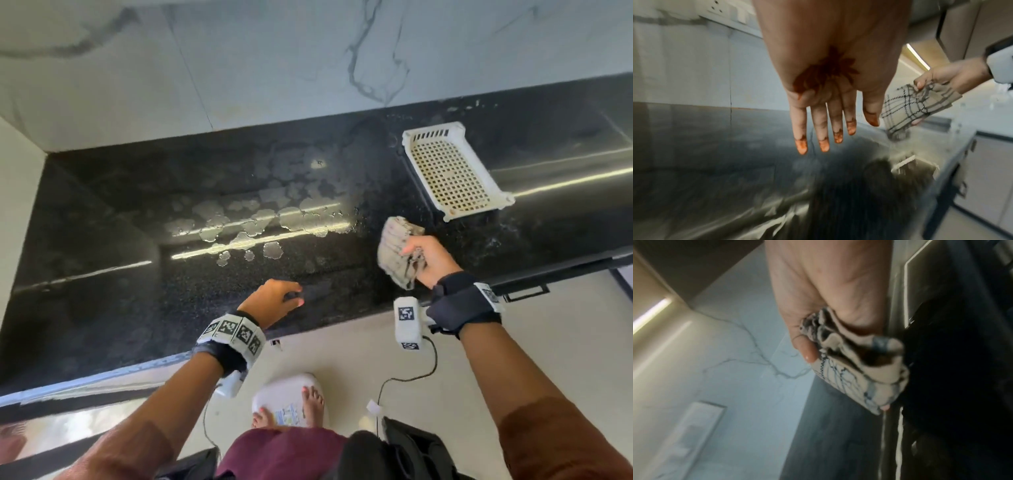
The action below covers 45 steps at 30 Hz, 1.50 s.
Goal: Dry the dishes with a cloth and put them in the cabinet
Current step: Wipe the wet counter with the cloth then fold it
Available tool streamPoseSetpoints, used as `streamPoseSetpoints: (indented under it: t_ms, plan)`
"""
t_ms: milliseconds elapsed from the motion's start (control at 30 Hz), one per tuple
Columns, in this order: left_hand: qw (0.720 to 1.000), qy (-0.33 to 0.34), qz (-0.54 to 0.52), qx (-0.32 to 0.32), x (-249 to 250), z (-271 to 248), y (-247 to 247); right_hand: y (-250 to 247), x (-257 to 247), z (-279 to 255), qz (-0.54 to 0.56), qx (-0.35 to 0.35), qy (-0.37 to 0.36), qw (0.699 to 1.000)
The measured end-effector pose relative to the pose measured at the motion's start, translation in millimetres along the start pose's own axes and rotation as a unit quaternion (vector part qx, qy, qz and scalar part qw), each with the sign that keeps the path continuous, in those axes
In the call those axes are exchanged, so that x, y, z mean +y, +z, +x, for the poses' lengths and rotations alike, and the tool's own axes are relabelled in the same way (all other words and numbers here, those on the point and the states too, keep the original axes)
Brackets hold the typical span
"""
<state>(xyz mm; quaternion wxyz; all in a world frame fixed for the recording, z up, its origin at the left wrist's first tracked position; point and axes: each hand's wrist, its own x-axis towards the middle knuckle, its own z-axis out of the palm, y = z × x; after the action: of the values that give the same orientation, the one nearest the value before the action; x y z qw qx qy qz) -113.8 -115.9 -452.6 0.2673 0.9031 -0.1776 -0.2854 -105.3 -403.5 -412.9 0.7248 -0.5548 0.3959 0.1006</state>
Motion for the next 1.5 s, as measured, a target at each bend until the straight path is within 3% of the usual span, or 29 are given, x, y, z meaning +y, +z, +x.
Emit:
streamPoseSetpoints:
  t_ms: [67, 167, 267, 367, 433, 500, 567, 800, 933, 1000, 1067, 1133, 1167, 1233, 1300, 1333, 1367, 1433, 1500]
  plan:
    - [0.995, 0.014, -0.083, 0.052, 20, -1, -22, 32, -10, -20, 0.014, -0.106, -0.008, 0.994]
    - [0.972, -0.004, -0.213, 0.101, 47, -9, -53, 88, -23, -59, -0.012, -0.201, -0.039, 0.979]
    - [0.903, -0.052, -0.416, 0.09, 68, -22, -80, 137, -26, -92, -0.058, -0.273, -0.086, 0.956]
    - [0.828, -0.008, -0.546, 0.127, 70, -49, -102, 176, -19, -118, -0.125, -0.344, -0.136, 0.92]
    - [0.801, 0.029, -0.579, 0.152, 61, -67, -111, 190, -18, -136, -0.203, -0.345, -0.244, 0.883]
    - [0.784, 0.052, -0.597, 0.162, 49, -86, -120, 202, -17, -147, -0.248, -0.353, -0.303, 0.85]
    - [0.773, 0.063, -0.61, 0.161, 39, -102, -130, 212, -13, -151, -0.288, -0.376, -0.317, 0.822]
    - [0.812, 0.063, -0.541, 0.21, 5, -143, -151, 246, -23, -169, -0.323, -0.342, -0.449, 0.76]
    - [0.792, 0.089, -0.57, 0.197, -10, -155, -156, 262, -27, -178, -0.376, -0.39, -0.387, 0.746]
    - [0.768, 0.11, -0.603, 0.187, -16, -160, -159, 266, -31, -180, -0.372, -0.452, -0.336, 0.738]
    - [0.736, 0.134, -0.636, 0.188, -24, -163, -162, 268, -34, -179, -0.381, -0.472, -0.345, 0.716]
    - [0.715, 0.152, -0.656, 0.189, -30, -165, -167, 270, -31, -177, -0.427, -0.429, -0.427, 0.672]
    - [0.714, 0.155, -0.657, 0.186, -31, -166, -169, 273, -29, -175, -0.46, -0.394, -0.481, 0.634]
    - [0.73, 0.146, -0.645, 0.173, -34, -166, -174, 278, -22, -172, -0.507, -0.322, -0.58, 0.55]
    - [0.741, 0.141, -0.639, 0.153, -38, -166, -176, 282, -20, -167, -0.485, -0.278, -0.654, 0.511]
    - [0.743, 0.141, -0.638, 0.146, -41, -165, -176, 282, -22, -166, -0.458, -0.272, -0.674, 0.512]
    - [0.744, 0.143, -0.638, 0.14, -44, -165, -175, 282, -25, -167, -0.43, -0.275, -0.672, 0.537]
    - [0.747, 0.147, -0.635, 0.129, -50, -165, -173, 282, -36, -175, -0.402, -0.293, -0.613, 0.614]
    - [0.769, 0.129, -0.614, 0.119, -51, -168, -170, 284, -50, -179, -0.372, -0.286, -0.559, 0.684]
